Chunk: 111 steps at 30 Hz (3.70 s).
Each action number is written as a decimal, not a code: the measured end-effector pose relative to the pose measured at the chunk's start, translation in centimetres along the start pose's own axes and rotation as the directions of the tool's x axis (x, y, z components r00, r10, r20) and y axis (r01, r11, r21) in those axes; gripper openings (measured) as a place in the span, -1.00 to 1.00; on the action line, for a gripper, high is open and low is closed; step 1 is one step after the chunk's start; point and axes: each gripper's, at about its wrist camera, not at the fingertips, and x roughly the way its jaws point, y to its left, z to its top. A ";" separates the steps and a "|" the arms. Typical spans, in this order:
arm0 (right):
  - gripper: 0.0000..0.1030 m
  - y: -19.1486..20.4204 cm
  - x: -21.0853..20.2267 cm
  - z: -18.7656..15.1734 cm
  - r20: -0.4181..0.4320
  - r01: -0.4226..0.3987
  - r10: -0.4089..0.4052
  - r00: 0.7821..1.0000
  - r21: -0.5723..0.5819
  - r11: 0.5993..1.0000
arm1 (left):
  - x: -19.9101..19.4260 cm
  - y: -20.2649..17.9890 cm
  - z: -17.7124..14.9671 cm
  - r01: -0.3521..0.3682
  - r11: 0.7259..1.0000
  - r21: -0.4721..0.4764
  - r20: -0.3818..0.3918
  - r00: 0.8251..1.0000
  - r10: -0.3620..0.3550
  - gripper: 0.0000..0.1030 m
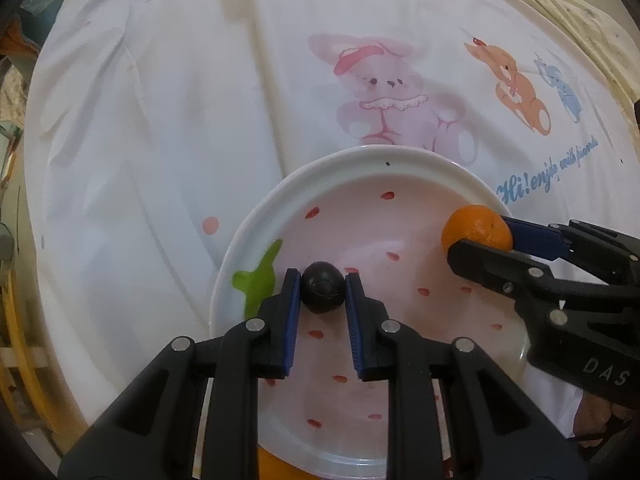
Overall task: Organize fruits
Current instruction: 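Carry both fruits over the pink plate and open both tools to drop them, then withdraw both tools from the plate toward the remaining fruit, then grasp a large orange with the left tool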
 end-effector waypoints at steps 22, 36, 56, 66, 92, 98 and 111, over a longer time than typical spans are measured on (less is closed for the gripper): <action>-0.07 -0.3 -1.3 0.1 0.016 -0.029 0.029 0.999 0.016 0.999 | -2.4 -0.7 -0.2 -0.026 0.999 0.022 0.065 0.998 0.025 0.25; 0.67 0.9 -7.3 -0.6 0.167 -0.051 0.051 0.985 -0.004 0.999 | -6.3 1.0 -2.1 -0.012 0.997 -0.071 0.130 0.991 0.021 0.29; 0.67 2.8 -13.1 -7.6 0.225 -0.046 0.050 0.973 -0.023 0.999 | -13.3 1.3 -8.9 -0.042 0.994 -0.103 0.236 0.970 0.065 0.29; 0.67 2.2 -13.9 -11.6 0.214 -0.046 0.037 0.976 0.038 0.998 | -13.7 2.6 -12.1 -0.020 0.985 -0.171 0.232 0.971 0.060 0.29; 0.67 -1.7 -9.6 -14.1 0.118 -0.065 0.037 0.992 0.248 0.967 | -5.1 4.3 -13.0 0.042 0.940 -0.337 -0.028 0.998 -0.055 0.29; 0.67 -1.8 -9.3 -14.0 0.107 -0.063 0.038 0.994 0.246 0.967 | -4.1 4.7 -12.8 0.049 0.929 -0.368 -0.053 0.996 -0.073 0.29; 0.67 -1.8 -8.2 -13.9 0.071 -0.029 0.013 0.997 0.235 0.972 | -3.8 4.0 -12.6 0.017 0.950 -0.313 -0.043 0.999 -0.032 0.05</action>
